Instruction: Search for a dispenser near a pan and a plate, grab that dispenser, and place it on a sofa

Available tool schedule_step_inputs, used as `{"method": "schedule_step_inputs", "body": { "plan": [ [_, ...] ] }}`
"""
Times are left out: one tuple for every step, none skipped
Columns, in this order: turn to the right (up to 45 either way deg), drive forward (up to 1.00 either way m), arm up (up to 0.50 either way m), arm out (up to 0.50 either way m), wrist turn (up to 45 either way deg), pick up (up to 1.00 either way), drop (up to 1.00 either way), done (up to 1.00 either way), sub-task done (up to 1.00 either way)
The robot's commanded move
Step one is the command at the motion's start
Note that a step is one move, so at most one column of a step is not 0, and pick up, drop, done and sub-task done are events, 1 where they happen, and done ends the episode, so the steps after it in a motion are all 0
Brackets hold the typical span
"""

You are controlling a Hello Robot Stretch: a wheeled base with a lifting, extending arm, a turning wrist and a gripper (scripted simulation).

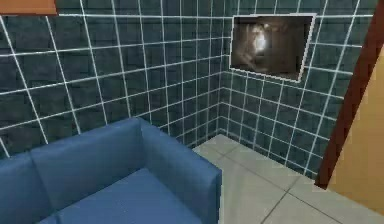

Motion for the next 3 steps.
{"method": "schedule_step_inputs", "body": {
  "plan": [
    [-45.0, 0.00, 0.00, 0.00, 0.0, 0.00, 0.00, 0.00, 0.00],
    [-45.0, 0.00, 0.00, 0.00, 0.0, 0.00, 0.00, 0.00, 0.00],
    [-45.0, 0.00, 0.00, 0.00, 0.0, 0.00, 0.00, 0.00, 0.00]
  ]
}}
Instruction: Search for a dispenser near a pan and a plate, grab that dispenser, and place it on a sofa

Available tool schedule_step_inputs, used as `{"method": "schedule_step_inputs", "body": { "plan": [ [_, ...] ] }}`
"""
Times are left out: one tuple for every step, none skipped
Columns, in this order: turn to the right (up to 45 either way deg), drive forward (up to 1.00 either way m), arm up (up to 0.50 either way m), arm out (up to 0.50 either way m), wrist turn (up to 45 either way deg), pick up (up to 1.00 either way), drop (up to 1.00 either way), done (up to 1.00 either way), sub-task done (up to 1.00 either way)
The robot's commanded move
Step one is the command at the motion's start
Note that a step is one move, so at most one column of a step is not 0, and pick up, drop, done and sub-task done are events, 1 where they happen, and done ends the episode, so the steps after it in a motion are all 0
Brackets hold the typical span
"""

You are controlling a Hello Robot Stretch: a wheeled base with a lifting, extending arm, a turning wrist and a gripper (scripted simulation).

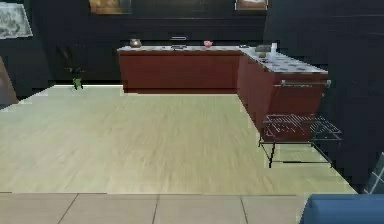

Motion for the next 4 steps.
{"method": "schedule_step_inputs", "body": {
  "plan": [
    [-30.0, 0.00, 0.00, 0.00, 0.0, 0.00, 0.00, 0.00, 0.00],
    [45.0, 0.00, 0.00, 0.00, 0.0, 0.00, 0.00, 0.00, 0.00],
    [45.0, 0.00, 0.00, 0.00, 0.0, 0.00, 0.00, 0.00, 0.00],
    [3.0, 0.00, 0.00, 0.00, 0.0, 0.00, 0.00, 0.00, 0.00]
  ]
}}
